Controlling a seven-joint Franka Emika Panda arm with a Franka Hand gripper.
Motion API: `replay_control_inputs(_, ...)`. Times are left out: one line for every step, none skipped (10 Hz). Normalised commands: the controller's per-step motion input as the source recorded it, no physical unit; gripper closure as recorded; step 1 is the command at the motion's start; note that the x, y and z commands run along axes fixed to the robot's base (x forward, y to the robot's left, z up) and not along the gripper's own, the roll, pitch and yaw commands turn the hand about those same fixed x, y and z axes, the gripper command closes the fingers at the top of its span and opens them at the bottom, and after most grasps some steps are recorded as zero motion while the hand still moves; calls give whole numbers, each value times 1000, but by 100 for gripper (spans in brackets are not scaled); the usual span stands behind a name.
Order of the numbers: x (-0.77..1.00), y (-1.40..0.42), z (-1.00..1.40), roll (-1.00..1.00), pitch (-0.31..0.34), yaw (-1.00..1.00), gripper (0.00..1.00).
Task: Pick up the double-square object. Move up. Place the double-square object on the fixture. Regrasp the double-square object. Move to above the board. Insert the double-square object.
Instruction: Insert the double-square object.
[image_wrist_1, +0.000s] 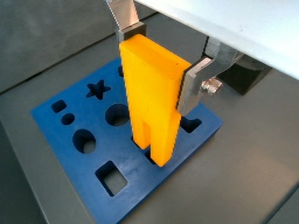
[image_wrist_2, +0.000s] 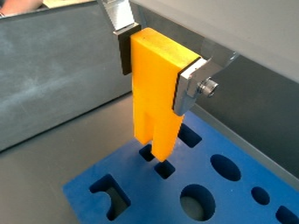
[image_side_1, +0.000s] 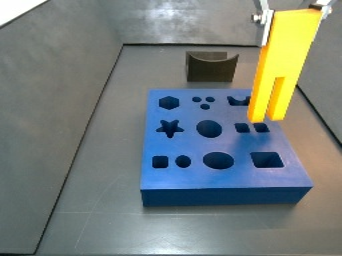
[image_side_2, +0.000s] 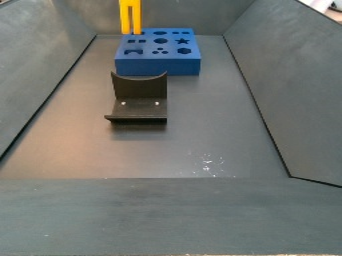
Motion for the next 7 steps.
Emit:
replay_control_inputs(-143,0,-509,161,-41,0,100)
replay_control_inputs(-186,0,-403,126,-6,0,100)
replay_control_inputs(-29,0,-37,0,0,-11,100)
replay_control_inputs(-29,0,-6,0,0,0,100)
replay_control_inputs(-191,0,-77,54,21,0,100)
replay_control_inputs(-191,23,-97,50,31,0,100)
replay_control_inputs(-57,89,-37,3,0,20,100)
